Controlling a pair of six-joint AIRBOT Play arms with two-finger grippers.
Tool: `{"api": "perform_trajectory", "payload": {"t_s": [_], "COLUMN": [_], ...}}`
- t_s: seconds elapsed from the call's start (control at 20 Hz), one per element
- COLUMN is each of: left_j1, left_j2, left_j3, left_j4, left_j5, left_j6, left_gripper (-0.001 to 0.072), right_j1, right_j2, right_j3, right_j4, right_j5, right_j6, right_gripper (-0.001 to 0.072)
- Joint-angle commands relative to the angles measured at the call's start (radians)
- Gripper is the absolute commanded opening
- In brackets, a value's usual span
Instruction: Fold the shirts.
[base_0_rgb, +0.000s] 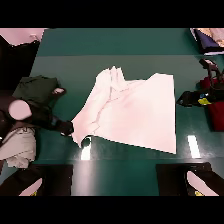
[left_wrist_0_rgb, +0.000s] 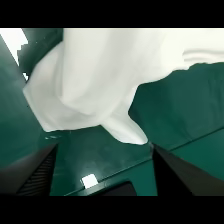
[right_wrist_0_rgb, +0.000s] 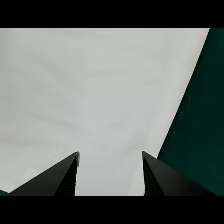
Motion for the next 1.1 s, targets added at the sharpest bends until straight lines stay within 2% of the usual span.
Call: {"api": "perform_trajectory", "payload": {"t_s": [0.0, 0.2, 0.4, 0.55, 0.75, 0.8, 0.85, 0.9, 1.0, 1.05], "left_j1": [-0.175, -0.246, -0.246, -0.246, -0.246, -0.246, -0.246, -0.246, -0.246, -0.246], "left_j2": [0.024, 0.024, 0.01, 0.01, 0.01, 0.01, 0.01, 0.011, 0.011, 0.011], "left_j3": [-0.108, -0.187, -0.217, -0.217, -0.217, -0.216, -0.215, -0.211, -0.182, -0.151], "left_j4": [0.141, 0.369, 0.388, 0.388, 0.388, 0.388, 0.388, 0.388, 0.389, 0.404], "left_j5": [0.107, 0.198, 0.288, 0.374, 0.394, 0.393, 0.385, 0.383, 0.357, 0.331], "left_j6": [-0.146, -0.333, -0.338, -0.375, -0.411, -0.411, -0.407, -0.407, -0.407, -0.405], "left_gripper": [0.0666, 0.0666, 0.0666, 0.0665, 0.0662, 0.0526, 0.0339, 0.029, 0.0288, 0.0127], "right_j1": [0.0, 0.0, 0.0, 0.0, 0.0, 0.0, 0.0, 0.0, 0.0, 0.0], "right_j2": [0.043, 0.045, 0.045, 0.045, 0.045, 0.045, 0.045, 0.045, 0.045, 0.045], "right_j3": [-0.019, -0.019, -0.019, -0.019, -0.019, -0.019, -0.019, -0.019, -0.019, -0.019], "right_j4": [0.001, 0.009, 0.01, 0.026, 0.035, 0.035, 0.035, 0.035, 0.034, 0.028], "right_j5": [-0.018, 0.0, 0.011, 0.026, 0.028, 0.029, 0.03, 0.039, 0.085, 0.114], "right_j6": [0.002, 0.035, 0.047, 0.046, 0.047, 0.047, 0.047, 0.047, 0.046, 0.046], "right_gripper": [0.045, 0.045, 0.045, 0.045, 0.045, 0.045, 0.045, 0.045, 0.0451, 0.045]}}
